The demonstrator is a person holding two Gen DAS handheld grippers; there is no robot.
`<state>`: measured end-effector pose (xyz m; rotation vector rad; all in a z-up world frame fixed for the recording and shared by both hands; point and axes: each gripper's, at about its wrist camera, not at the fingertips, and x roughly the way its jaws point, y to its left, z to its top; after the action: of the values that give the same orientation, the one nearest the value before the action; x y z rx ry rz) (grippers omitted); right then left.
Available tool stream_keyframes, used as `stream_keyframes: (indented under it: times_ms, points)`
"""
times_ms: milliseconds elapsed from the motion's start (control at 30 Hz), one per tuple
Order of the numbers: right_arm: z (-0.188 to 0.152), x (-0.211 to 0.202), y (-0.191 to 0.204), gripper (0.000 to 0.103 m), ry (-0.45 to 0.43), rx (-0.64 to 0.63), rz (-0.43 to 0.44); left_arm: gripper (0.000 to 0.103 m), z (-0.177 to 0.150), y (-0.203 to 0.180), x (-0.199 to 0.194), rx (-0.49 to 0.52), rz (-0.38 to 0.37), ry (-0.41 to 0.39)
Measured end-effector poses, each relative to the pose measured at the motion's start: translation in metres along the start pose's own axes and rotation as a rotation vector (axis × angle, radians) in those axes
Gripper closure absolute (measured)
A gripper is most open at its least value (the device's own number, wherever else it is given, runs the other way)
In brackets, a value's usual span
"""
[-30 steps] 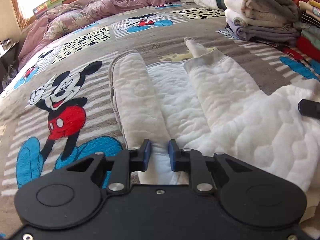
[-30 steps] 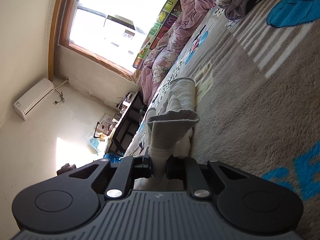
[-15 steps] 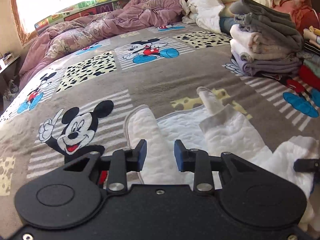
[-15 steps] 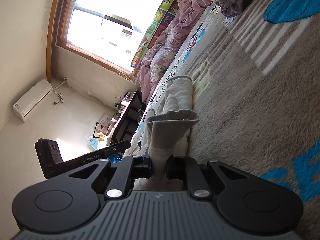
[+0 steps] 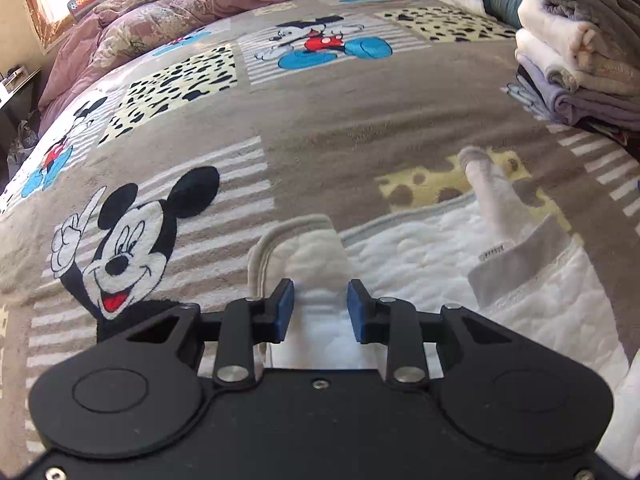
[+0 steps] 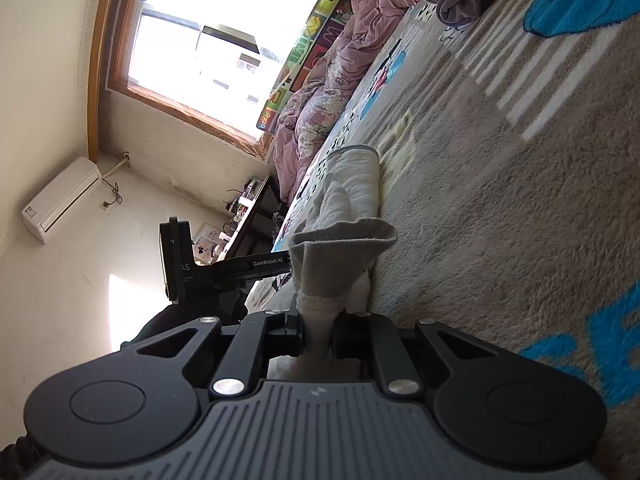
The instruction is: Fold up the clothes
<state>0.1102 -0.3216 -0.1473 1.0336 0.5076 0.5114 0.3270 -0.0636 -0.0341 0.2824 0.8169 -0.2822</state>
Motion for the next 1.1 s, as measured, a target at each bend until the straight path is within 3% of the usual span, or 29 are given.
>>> stream_keyframes:
  times_ms: [100, 200, 267, 333, 367, 433, 500, 567, 667, 700, 767, 867, 967, 1100]
  points:
    - [-0.001, 0.0, 0.0, 0.089, -0.001, -0.002, 0.002, 0.075, 0.008, 0.002, 0.015, -0.062, 0.024, -0.033]
    - [-0.001, -0.001, 0.0, 0.089, 0.001, -0.003, 0.002, 0.075, -0.007, -0.009, 0.045, -0.046, 0.049, 0.019]
    - [-0.001, -0.001, 0.0, 0.089, 0.003, -0.004, 0.002, 0.074, 0.0, -0.008, 0.036, -0.031, 0.041, 0.039]
    - [-0.001, -0.002, 0.0, 0.089, 0.002, -0.002, 0.004, 0.066, 0.004, 0.003, 0.013, -0.069, -0.026, 0.029]
    - [-0.001, -0.002, 0.0, 0.089, 0.002, -0.003, 0.004, 0.059, -0.003, 0.008, -0.009, -0.102, -0.048, -0.031]
    - [-0.001, -0.002, 0.0, 0.089, -0.001, -0.008, 0.003, 0.057, -0.026, 0.017, -0.053, -0.133, -0.068, -0.127]
    - [-0.001, -0.002, 0.0, 0.089, -0.003, -0.016, 0.003, 0.057, -0.064, 0.019, -0.098, -0.124, -0.021, -0.191]
    - [-0.002, -0.002, 0.001, 0.089, -0.005, -0.026, 0.001, 0.058, -0.107, 0.015, -0.137, -0.117, 0.029, -0.229]
    - [-0.002, -0.002, 0.003, 0.089, -0.007, -0.04, -0.004, 0.062, -0.171, -0.001, -0.182, -0.112, 0.004, -0.259]
    - [-0.003, -0.002, 0.003, 0.089, -0.008, -0.046, -0.006, 0.069, -0.184, -0.005, -0.188, -0.127, -0.021, -0.261]
    - [-0.005, -0.003, 0.006, 0.089, -0.011, -0.066, -0.016, 0.072, -0.209, -0.013, -0.198, -0.156, -0.071, -0.264]
    - [-0.008, -0.002, 0.01, 0.089, -0.017, -0.103, -0.049, 0.079, -0.22, -0.032, -0.18, -0.107, -0.124, -0.232]
    - [-0.011, -0.001, 0.015, 0.089, -0.019, -0.132, -0.084, 0.079, -0.233, -0.051, -0.146, -0.03, -0.15, -0.158]
    - [-0.009, -0.002, 0.025, 0.089, -0.021, -0.135, -0.131, 0.073, -0.229, -0.039, -0.174, -0.031, -0.214, -0.167]
